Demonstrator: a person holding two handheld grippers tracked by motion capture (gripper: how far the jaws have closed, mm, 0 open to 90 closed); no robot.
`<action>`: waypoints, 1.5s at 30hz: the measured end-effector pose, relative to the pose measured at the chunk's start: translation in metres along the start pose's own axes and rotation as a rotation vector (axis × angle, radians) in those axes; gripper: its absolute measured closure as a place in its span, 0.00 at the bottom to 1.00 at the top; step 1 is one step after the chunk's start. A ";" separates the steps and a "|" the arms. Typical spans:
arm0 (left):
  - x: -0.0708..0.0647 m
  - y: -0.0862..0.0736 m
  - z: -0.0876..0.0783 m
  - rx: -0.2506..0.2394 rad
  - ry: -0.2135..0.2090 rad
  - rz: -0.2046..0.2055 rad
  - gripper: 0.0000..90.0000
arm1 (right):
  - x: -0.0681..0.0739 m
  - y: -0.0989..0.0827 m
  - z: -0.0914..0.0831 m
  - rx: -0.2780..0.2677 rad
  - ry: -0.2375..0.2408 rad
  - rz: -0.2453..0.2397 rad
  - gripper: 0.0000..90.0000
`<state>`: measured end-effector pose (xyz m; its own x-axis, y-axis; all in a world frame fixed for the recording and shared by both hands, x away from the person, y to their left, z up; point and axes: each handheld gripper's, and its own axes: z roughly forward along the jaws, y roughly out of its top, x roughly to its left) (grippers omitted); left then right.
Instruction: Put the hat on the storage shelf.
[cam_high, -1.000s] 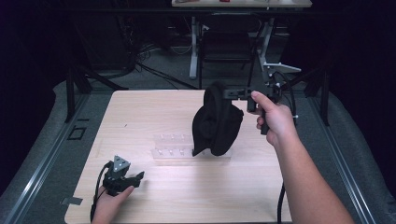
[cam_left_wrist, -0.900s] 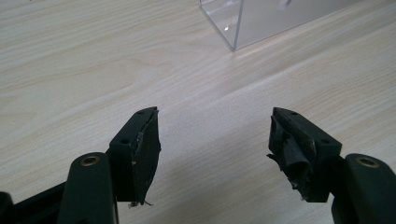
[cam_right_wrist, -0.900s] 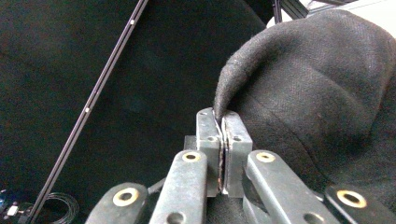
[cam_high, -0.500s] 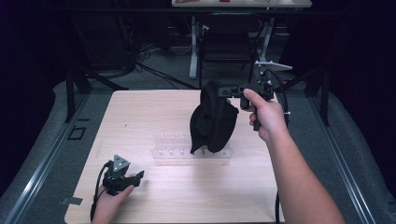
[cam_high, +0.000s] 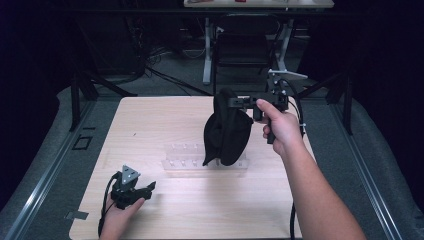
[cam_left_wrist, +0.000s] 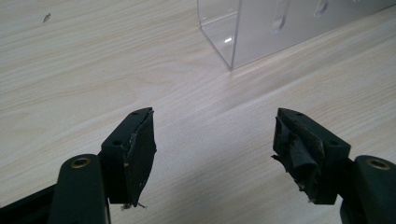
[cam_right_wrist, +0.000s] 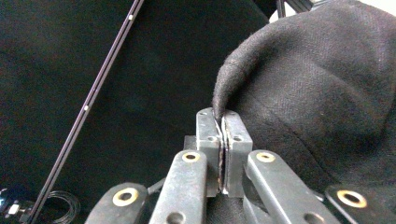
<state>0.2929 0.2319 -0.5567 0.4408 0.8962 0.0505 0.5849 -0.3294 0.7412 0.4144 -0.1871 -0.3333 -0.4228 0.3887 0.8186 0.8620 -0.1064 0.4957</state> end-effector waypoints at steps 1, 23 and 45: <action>-0.001 0.001 0.000 -0.002 -0.008 0.007 0.34 | 0.001 -0.001 0.002 0.000 0.004 0.001 0.98; -0.034 0.039 -0.015 -0.128 -0.197 0.069 0.61 | -0.001 -0.005 0.017 0.010 0.049 0.012 0.98; -0.070 0.082 -0.014 -0.176 -0.260 0.113 0.66 | -0.002 -0.004 0.017 -0.003 0.043 0.007 0.98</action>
<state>0.3000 0.1464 -0.4900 0.6683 0.7437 -0.0168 0.4058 -0.3455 0.8462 0.4166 -0.1713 -0.3417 -0.4283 0.3478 0.8340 0.8644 -0.1115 0.4904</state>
